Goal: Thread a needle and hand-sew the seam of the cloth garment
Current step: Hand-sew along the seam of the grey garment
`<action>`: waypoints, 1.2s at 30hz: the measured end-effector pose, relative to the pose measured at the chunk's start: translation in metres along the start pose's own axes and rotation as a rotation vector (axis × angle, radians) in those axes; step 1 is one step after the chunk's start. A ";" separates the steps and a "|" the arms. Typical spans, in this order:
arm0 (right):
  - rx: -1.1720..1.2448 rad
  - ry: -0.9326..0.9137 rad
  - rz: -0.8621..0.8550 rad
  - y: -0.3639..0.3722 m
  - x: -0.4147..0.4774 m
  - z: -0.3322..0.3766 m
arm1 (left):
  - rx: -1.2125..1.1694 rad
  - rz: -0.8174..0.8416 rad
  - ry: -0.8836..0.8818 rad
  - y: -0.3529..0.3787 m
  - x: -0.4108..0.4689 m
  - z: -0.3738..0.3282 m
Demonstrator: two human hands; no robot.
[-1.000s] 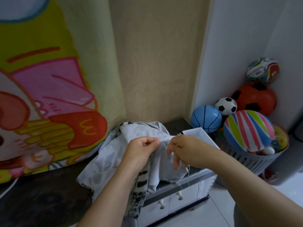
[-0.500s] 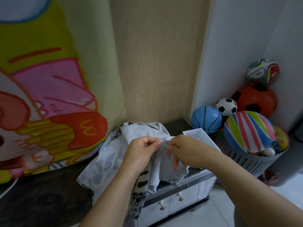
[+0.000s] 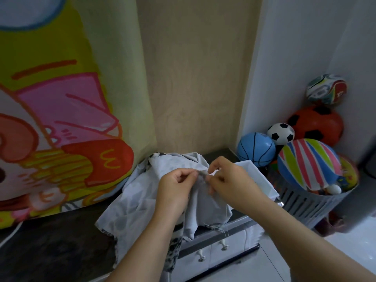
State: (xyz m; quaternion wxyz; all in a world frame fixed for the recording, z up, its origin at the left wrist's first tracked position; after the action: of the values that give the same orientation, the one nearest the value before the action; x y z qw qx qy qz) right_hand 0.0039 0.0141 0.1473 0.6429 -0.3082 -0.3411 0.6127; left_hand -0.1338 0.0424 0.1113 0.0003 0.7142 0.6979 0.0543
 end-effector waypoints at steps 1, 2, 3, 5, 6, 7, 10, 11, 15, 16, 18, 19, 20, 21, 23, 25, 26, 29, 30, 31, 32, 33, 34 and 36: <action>0.027 -0.046 -0.035 -0.004 -0.003 0.003 | -0.034 -0.008 -0.024 -0.001 0.000 0.002; 0.051 -0.091 -0.059 -0.006 -0.006 0.005 | -0.061 -0.014 -0.041 -0.001 0.000 0.003; 0.079 -0.128 -0.059 -0.008 -0.009 0.009 | -0.088 -0.019 -0.056 -0.001 0.000 0.004; 0.173 -0.188 0.002 -0.005 -0.012 0.015 | -0.159 -0.026 -0.093 0.000 -0.001 0.007; 0.219 -0.206 0.039 -0.001 -0.012 0.016 | -0.191 -0.027 -0.108 0.000 -0.002 0.008; 0.247 -0.211 0.061 0.001 -0.012 0.017 | -0.209 -0.023 -0.112 0.000 -0.003 0.008; 0.220 -0.189 0.007 0.003 -0.006 0.013 | -0.221 0.036 -0.082 0.006 -0.007 0.004; 0.189 -0.180 -0.020 0.002 -0.004 0.011 | -0.218 0.050 -0.064 0.007 -0.009 0.002; 0.157 -0.149 -0.210 -0.027 -0.002 0.005 | -0.195 0.046 -0.008 0.002 -0.010 -0.003; 0.140 -0.130 -0.237 -0.034 0.000 0.002 | -0.190 0.055 -0.003 0.002 -0.010 -0.004; 0.085 -0.076 -0.125 -0.028 0.011 -0.003 | -0.175 0.089 0.005 0.004 -0.011 -0.005; 0.103 -0.038 -0.027 -0.019 0.015 -0.005 | -0.170 0.114 0.012 0.007 -0.012 -0.006; 0.146 -0.005 0.075 -0.009 0.017 -0.005 | -0.166 0.142 0.019 0.010 -0.013 -0.007; 0.194 0.023 0.162 0.000 0.018 -0.005 | -0.160 0.165 0.025 0.012 -0.014 -0.008; 0.295 0.053 0.252 0.005 0.020 -0.002 | -0.149 0.191 0.033 0.014 -0.015 -0.010; 0.368 0.050 0.294 0.005 0.021 0.002 | -0.138 0.203 0.041 0.013 -0.014 -0.012; 0.358 0.045 0.280 0.002 0.022 0.004 | -0.127 0.208 0.044 0.013 -0.014 -0.013; 0.524 0.162 0.041 -0.019 0.031 -0.010 | -0.091 0.208 0.035 0.011 -0.012 -0.012; 0.785 0.257 0.004 -0.020 0.033 -0.017 | -0.088 0.206 0.029 0.011 -0.012 -0.012; 1.073 0.349 0.005 -0.016 0.032 -0.019 | -0.088 0.202 0.027 0.011 -0.011 -0.012; 1.277 0.402 0.008 -0.013 0.031 -0.019 | -0.089 0.195 0.029 0.011 -0.011 -0.012; 1.377 0.418 0.014 -0.012 0.031 -0.019 | -0.093 0.189 0.032 0.012 -0.010 -0.014; 1.415 0.395 0.028 -0.011 0.031 -0.016 | -0.097 0.185 0.035 0.013 -0.011 -0.015; 1.282 0.273 -0.013 -0.015 0.032 -0.011 | -0.098 0.195 0.051 0.016 -0.013 -0.019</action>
State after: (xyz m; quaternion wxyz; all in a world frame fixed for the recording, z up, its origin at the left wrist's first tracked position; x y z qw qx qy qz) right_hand 0.0222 0.0459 0.1545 0.7403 0.0630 0.1746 0.6461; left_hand -0.1197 0.0280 0.1299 0.0124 0.7763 0.6212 0.1064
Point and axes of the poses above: each hand's wrist, its own x-axis towards the middle knuckle, its own y-axis out of the palm, z = x × y, the point moved 10 cm from there along x, towards the middle knuckle, and after that the axes turned 11 degrees about -x, right-handed, at the moved point
